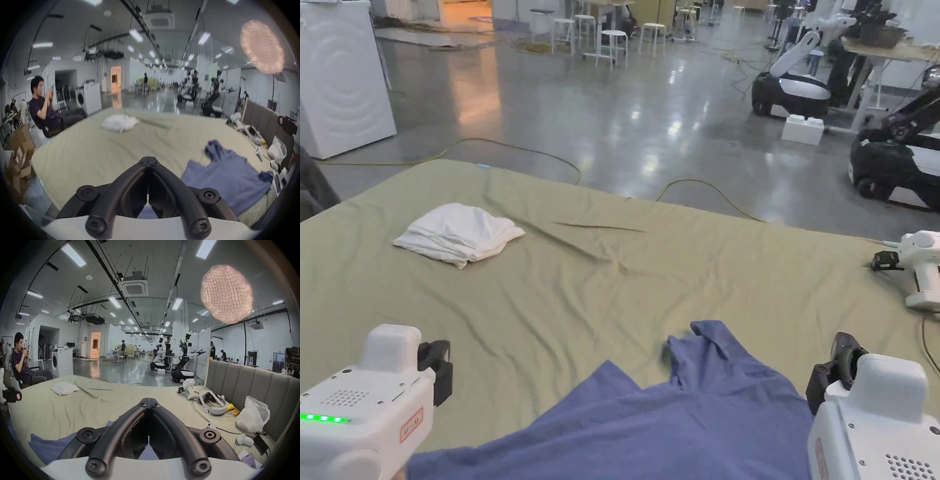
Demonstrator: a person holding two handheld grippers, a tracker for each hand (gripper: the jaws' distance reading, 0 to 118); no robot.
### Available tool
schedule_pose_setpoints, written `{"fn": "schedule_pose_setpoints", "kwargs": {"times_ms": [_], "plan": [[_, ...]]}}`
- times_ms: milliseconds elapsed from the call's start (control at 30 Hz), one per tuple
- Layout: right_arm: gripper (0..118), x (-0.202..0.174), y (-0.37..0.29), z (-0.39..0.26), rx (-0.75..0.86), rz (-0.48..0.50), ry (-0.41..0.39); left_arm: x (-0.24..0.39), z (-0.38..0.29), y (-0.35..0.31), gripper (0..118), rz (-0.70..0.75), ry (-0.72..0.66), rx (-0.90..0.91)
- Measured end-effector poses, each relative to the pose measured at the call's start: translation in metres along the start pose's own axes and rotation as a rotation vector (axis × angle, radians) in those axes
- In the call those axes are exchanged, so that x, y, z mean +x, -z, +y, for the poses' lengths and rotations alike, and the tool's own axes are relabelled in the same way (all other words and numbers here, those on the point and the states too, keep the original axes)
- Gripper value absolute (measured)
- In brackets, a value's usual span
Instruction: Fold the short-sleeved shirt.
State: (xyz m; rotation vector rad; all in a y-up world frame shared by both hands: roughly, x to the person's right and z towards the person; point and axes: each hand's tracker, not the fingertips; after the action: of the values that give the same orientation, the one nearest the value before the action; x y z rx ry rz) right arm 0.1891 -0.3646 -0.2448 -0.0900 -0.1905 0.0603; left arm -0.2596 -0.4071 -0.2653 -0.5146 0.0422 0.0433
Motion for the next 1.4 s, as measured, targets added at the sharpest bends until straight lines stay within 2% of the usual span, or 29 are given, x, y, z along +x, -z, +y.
{"fn": "schedule_pose_setpoints", "kwargs": {"times_ms": [100, 167, 300, 367, 467, 600, 667, 700, 767, 800, 833, 900, 933, 967, 1000, 1033, 1067, 1167, 1267, 1400], "plan": [[0, -0.002, 0.007, -0.009, -0.042, 0.018, 0.001, -0.036, -0.021, 0.019, 0, 0.002, -0.058, -0.202], [0, -0.004, 0.011, -0.016, -0.067, 0.025, 0.002, -0.057, -0.034, 0.033, 2, -0.017, -0.146, -0.334], [0, -0.007, 0.017, -0.029, -0.117, 0.04, -0.001, -0.079, -0.056, 0.059, 48, -0.047, -0.266, -0.485], [0, -0.008, 0.019, -0.034, -0.136, 0.041, -0.003, -0.082, -0.065, 0.074, 57, -0.039, -0.298, -0.532], [0, -0.009, 0.021, -0.04, -0.16, 0.038, -0.003, -0.073, -0.072, 0.095, 57, -0.042, -0.295, -0.597], [0, -0.008, 0.027, -0.048, -0.192, 0.034, -0.007, -0.058, -0.083, 0.114, 54, 0.026, -0.242, -0.632], [0, -0.005, 0.032, -0.052, -0.216, 0.035, -0.011, -0.045, -0.08, 0.11, 44, 0.08, -0.201, -0.595], [0, -0.004, 0.036, -0.054, -0.224, 0.034, -0.011, -0.039, -0.083, 0.109, 30, 0.097, -0.159, -0.593], [0, 0.0, 0.049, -0.059, -0.248, 0.032, -0.011, -0.024, -0.084, 0.109, 21, 0.105, -0.052, -0.577], [0, 0.001, 0.057, -0.06, -0.269, 0.036, -0.012, -0.019, -0.083, 0.11, 21, 0.101, -0.03, -0.578], [0, 0.004, 0.07, -0.062, -0.3, 0.046, -0.014, -0.015, -0.084, 0.111, 13, 0.09, -0.028, -0.592], [0, 0.009, 0.098, -0.063, -0.366, 0.051, -0.03, -0.014, -0.084, 0.113, 7, 0.102, -0.042, -0.597], [4, 0.012, 0.116, -0.064, -0.396, 0.065, -0.034, -0.016, -0.083, 0.111, 6, 0.103, -0.059, -0.596], [16, 0.015, 0.134, -0.065, -0.43, 0.073, -0.049, -0.02, -0.082, 0.111, 6, 0.099, -0.076, -0.59], [39, 0.018, 0.153, -0.066, -0.47, 0.099, -0.053, -0.022, -0.082, 0.108, 6, 0.093, -0.086, -0.574], [54, 0.022, 0.173, -0.069, -0.51, 0.122, -0.048, -0.024, -0.081, 0.103, 6, 0.093, -0.091, -0.56], [64, 0.023, 0.196, -0.073, -0.568, 0.144, -0.067, -0.025, -0.081, 0.1, 6, 0.087, -0.093, -0.552], [66, 0.025, 0.252, -0.088, -0.73, 0.188, -0.128, -0.03, -0.079, 0.091, 6, 0.079, -0.117, -0.524], [66, 0.028, 0.298, -0.11, -0.83, 0.224, -0.14, -0.032, -0.076, 0.082, 6, 0.073, -0.151, -0.491], [66, 0.028, 0.33, -0.132, -0.933, 0.254, -0.12, -0.028, -0.073, 0.075, 6, 0.079, -0.121, -0.478]]}}
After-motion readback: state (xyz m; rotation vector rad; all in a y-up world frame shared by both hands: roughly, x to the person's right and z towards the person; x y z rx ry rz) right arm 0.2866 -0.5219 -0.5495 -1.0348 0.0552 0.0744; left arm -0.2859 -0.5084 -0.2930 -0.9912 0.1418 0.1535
